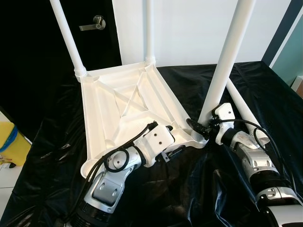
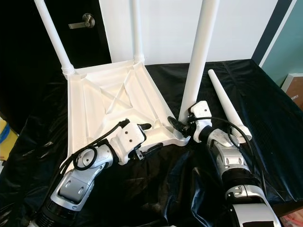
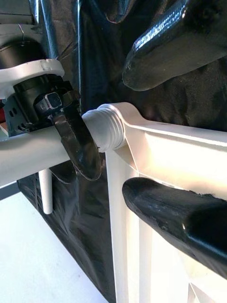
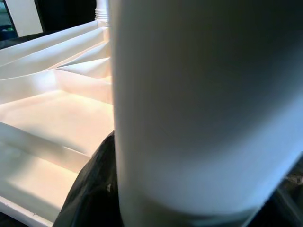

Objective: Building children table

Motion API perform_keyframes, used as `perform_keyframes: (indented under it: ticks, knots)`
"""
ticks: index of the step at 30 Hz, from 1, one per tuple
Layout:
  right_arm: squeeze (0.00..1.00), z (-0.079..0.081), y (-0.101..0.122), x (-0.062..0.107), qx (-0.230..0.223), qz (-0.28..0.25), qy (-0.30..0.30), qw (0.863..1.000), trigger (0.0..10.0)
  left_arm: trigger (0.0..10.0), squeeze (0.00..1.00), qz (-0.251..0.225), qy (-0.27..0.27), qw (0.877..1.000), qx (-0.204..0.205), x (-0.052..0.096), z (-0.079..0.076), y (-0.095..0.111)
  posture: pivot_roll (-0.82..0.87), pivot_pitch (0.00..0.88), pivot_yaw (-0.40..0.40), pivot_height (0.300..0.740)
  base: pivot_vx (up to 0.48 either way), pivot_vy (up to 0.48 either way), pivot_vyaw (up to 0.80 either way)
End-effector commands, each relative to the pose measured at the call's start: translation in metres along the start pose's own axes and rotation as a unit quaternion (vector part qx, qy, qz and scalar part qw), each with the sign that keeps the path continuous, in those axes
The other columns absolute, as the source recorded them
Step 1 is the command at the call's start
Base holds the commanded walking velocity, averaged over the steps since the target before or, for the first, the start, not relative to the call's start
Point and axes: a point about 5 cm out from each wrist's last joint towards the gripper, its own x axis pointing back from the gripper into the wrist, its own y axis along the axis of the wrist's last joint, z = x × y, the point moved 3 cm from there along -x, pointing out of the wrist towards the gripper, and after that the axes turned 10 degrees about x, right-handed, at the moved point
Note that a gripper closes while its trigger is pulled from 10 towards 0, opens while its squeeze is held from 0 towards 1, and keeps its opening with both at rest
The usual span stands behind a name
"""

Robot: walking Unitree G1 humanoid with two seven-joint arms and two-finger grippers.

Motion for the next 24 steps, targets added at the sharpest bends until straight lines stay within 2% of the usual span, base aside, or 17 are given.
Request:
perform_keyframes:
  ticks: [1,2,3,4,12,15,18,19,20,21,24]
  knots:
    - [0.0,0.004,-0.004,0.0,0.006,0.008,0.014,1.0,0.0,10.0,0.0,-0.003,0.038,0.999,-0.008,0.0,0.006,0.0,-0.02,0.0,0.005,0.74,0.0,0.0,0.0]
    - [0.0,0.004,-0.007,0.001,0.0,0.012,0.013,1.0,1.4,10.0,0.0,-0.003,0.038,0.999,-0.008,0.0,0.006,0.0,-0.02,0.0,0.005,0.74,0.0,0.0,0.0]
    - [0.0,0.004,-0.007,0.001,0.0,0.012,0.013,1.0,1.4,10.0,0.0,-0.003,0.038,0.999,-0.008,0.0,0.006,0.0,-0.02,0.0,0.005,0.74,0.0,0.0,0.0]
    - [0.0,0.004,-0.009,0.002,-0.006,0.016,0.01,1.0,10.0,10.0,0.0,-0.002,0.038,0.999,-0.008,0.001,0.005,0.0,-0.02,0.0,0.006,0.74,0.0,0.0,0.0]
    - [0.0,0.004,-0.012,0.002,-0.021,0.02,-0.01,1.0,10.0,10.0,0.0,-0.002,0.037,0.999,-0.007,0.001,0.004,-0.001,-0.02,0.0,0.003,0.74,0.0,0.0,0.0]
    - [0.0,0.005,-0.017,0.002,-0.019,0.041,-0.036,0.998,10.0,10.0,0.0,-0.002,0.037,0.999,-0.007,0.002,0.004,-0.001,-0.02,0.0,0.0,0.74,0.0,0.0,0.0]
    - [0.0,0.005,-0.022,0.001,-0.033,0.068,-0.099,0.992,10.0,10.0,0.0,-0.001,0.038,0.999,-0.005,0.002,0.003,-0.001,-0.02,0.0,-0.003,0.74,0.0,0.0,0.0]
    - [0.0,0.005,-0.022,0.001,-0.033,0.068,-0.099,0.992,10.0,10.0,0.0,-0.001,0.038,0.999,-0.005,0.002,0.003,-0.001,-0.02,0.0,-0.003,0.74,0.0,0.0,0.0]
    - [0.0,0.005,-0.023,0.0,-0.051,0.079,-0.131,0.987,10.0,10.0,0.0,-0.001,0.038,0.999,-0.005,0.002,0.003,-0.001,-0.02,0.0,-0.004,0.74,0.0,0.0,0.0]
    - [0.0,0.005,-0.023,0.0,-0.051,0.079,-0.131,0.987,10.0,10.0,0.0,-0.001,0.038,0.999,-0.005,0.002,0.003,-0.001,-0.02,0.0,-0.004,0.74,0.0,0.0,0.0]
    - [0.0,0.028,-0.025,-0.008,-0.106,0.106,-0.223,0.963,10.0,10.0,0.0,-0.001,0.039,0.999,-0.003,0.002,0.003,-0.002,-0.02,0.0,-0.005,0.74,0.0,0.0,0.0]
